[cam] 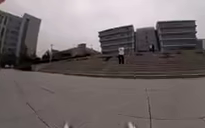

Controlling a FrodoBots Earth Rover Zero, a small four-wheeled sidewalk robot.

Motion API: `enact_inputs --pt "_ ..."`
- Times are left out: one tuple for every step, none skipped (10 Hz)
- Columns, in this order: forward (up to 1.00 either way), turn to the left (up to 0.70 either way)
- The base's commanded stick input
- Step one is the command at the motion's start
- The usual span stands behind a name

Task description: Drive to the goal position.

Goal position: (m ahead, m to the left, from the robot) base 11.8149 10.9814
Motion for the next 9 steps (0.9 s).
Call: enact_inputs --pt "0.70 0.14" --pt "0.70 0.14" --pt "0.70 0.14" --pt "0.70 0.14" --pt "0.70 0.14" --pt "0.70 0.14" --pt "0.70 0.14" --pt "0.70 0.14" --pt "0.70 0.14"
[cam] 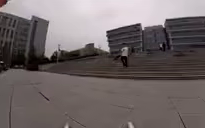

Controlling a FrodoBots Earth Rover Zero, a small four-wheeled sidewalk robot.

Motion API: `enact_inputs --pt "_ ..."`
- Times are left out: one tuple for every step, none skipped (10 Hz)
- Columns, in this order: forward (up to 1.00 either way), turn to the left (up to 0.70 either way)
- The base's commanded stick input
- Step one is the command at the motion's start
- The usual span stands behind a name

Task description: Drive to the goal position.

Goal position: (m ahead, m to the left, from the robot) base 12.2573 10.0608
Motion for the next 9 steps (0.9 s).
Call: enact_inputs --pt "0.70 0.14" --pt "0.70 0.14" --pt "0.70 0.14" --pt "0.70 0.14" --pt "0.70 0.14" --pt "0.70 0.14" --pt "0.70 0.14" --pt "0.70 0.14" --pt "0.70 0.14"
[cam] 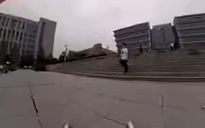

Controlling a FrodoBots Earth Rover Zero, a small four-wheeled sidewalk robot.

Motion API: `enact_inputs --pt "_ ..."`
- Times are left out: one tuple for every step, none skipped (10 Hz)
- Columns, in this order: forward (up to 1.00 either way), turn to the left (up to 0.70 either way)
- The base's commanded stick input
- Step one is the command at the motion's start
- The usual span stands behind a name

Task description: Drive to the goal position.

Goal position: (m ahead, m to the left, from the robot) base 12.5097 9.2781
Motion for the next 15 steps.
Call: enact_inputs --pt "0.70 0.14" --pt "0.70 0.14" --pt "0.70 0.14" --pt "0.70 0.14" --pt "0.70 0.14" --pt "0.70 0.14" --pt "0.70 0.14" --pt "0.70 0.14" --pt "0.70 0.14" --pt "0.70 0.14" --pt "0.70 0.14" --pt "0.70 0.14" --pt "0.70 0.14" --pt "0.70 0.14" --pt "0.70 0.14"
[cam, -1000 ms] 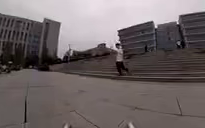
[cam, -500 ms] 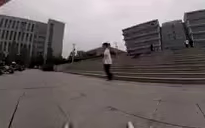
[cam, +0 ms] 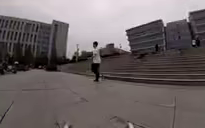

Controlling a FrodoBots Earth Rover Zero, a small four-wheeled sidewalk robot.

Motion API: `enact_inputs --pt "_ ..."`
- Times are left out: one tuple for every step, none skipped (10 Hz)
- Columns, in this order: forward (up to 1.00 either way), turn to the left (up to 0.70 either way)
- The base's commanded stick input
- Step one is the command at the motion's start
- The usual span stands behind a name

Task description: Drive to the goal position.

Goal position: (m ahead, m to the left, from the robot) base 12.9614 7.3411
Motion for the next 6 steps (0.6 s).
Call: enact_inputs --pt "0.70 0.14" --pt "0.70 0.14" --pt "0.70 0.14" --pt "0.70 0.14" --pt "0.70 0.14" --pt "0.70 0.14"
